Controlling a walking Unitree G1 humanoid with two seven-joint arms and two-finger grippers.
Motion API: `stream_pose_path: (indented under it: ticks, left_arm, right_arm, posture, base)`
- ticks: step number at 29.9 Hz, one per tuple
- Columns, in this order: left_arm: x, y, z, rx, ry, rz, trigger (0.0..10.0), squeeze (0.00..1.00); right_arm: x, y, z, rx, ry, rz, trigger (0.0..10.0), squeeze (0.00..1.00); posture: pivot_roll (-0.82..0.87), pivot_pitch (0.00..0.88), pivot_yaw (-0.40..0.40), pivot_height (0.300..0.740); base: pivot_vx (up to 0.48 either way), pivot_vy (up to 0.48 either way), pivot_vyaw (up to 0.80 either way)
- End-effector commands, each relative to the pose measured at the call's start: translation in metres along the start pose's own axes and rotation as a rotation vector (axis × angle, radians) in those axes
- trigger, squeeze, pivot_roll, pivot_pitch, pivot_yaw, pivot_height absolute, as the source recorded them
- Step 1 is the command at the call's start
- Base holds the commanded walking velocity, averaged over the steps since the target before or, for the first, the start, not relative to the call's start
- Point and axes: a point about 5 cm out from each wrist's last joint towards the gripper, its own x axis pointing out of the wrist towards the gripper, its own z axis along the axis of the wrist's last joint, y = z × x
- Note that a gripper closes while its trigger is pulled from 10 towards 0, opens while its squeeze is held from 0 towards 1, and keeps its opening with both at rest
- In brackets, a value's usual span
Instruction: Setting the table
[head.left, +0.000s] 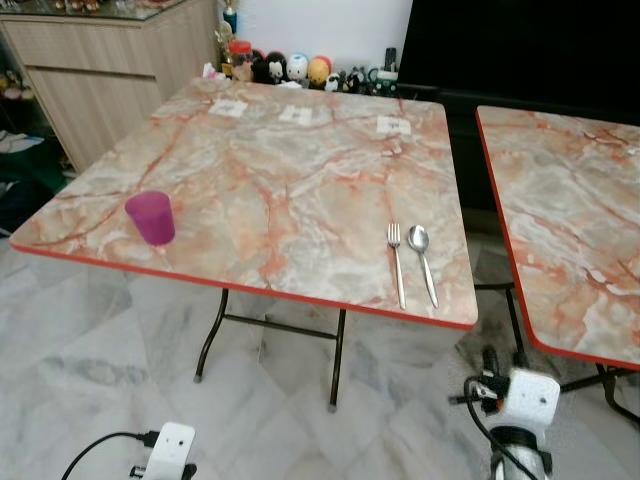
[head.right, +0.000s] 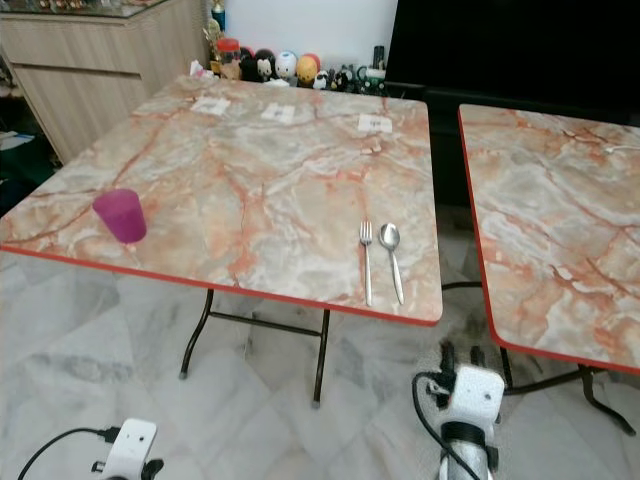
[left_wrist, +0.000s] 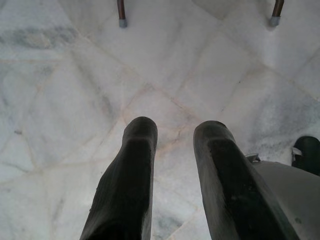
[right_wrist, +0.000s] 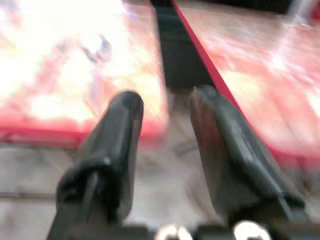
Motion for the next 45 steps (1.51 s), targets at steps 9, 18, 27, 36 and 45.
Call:
stream_pose_path:
  ticks: [9, 18, 27, 36, 45]
  left_arm:
    - [0.000, 0.003, -0.002, -0.026, 0.010, 0.010, 10.0, 0.00]
    - [0.000, 0.004, 0.002, -0.051, -0.011, 0.024, 10.0, 0.00]
    - [0.000, 0.008, -0.001, -0.075, -0.001, 0.040, 10.0, 0.00]
    - [0.000, 0.008, 0.000, -0.083, -0.004, 0.043, 10.0, 0.00]
    - [0.000, 0.008, 0.002, -0.082, -0.007, 0.038, 10.0, 0.00]
  right_arm:
    - [0.045, 0.007, 0.037, 0.049, -0.053, 0.016, 10.0, 0.00]
    - [0.043, 0.021, 0.040, 0.059, -0.041, 0.024, 10.0, 0.00]
    - [0.044, 0.021, 0.047, 0.073, -0.065, 0.013, 10.0, 0.00]
    - [0.043, 0.023, 0.048, 0.081, -0.067, 0.034, 10.0, 0.00]
    - [0.044, 0.022, 0.049, 0.093, -0.065, 0.014, 10.0, 0.00]
  posture:
    - [0.07, 0.000, -0.061, 0.740]
    - [0.08, 0.000, -0.060, 0.740]
    - [0.08, 0.000, -0.053, 0.740]
    - [0.09, 0.006, -0.055, 0.740]
    - [0.09, 0.010, -0.053, 0.740]
  base:
    - [0.000, 0.000, 0.00]
    - [0.000, 0.000, 0.00]
    - [0.000, 0.000, 0.33]
    - [0.000, 0.000, 0.69]
    - [0.000, 0.000, 0.00]
